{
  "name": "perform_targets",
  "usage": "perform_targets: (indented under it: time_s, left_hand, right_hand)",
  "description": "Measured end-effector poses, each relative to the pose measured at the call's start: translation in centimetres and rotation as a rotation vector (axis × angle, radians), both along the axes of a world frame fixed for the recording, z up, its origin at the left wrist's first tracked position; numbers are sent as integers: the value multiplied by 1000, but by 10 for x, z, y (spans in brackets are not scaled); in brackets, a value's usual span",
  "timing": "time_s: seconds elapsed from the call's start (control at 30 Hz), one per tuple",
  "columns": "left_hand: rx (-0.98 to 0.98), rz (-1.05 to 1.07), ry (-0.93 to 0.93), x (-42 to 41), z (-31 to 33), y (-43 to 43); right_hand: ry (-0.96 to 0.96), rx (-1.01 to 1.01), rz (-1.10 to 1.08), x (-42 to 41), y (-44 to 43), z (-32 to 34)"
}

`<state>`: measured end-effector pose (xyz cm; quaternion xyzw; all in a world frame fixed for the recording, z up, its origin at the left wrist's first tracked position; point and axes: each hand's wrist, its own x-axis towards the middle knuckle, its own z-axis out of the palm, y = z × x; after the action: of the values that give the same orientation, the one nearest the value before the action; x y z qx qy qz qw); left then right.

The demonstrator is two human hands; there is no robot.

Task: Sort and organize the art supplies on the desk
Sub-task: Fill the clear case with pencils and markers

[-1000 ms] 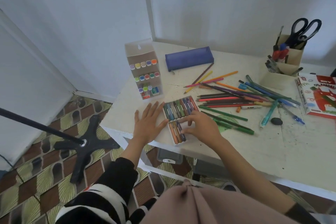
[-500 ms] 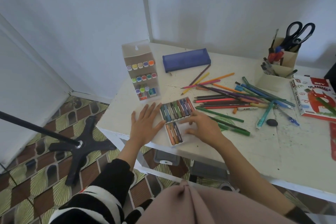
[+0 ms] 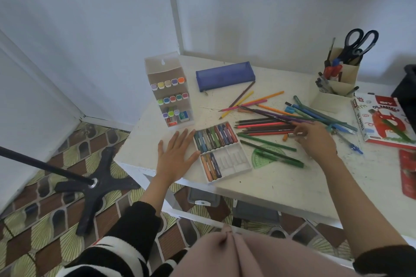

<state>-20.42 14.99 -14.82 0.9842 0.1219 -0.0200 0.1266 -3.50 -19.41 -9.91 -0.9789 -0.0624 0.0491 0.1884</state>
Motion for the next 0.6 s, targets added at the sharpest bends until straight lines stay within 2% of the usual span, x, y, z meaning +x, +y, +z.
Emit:
perform_targets:
  time_s: [0.27,0.4,0.5,0.6]
  left_hand:
    - [2,9,19,-1,4,-2]
    - [-2,11,11,-1,2,-1]
    - [3,14,10,-2,3,-2]
    - [4,13,12,-2,4,-2]
  right_hand:
    - [-136,-84,41,0,3,-3]
    - [-215,160,140,-8,2,0]
    - [-139,424,180,-22,11,7]
    - [-51,537,228,-37,23,13]
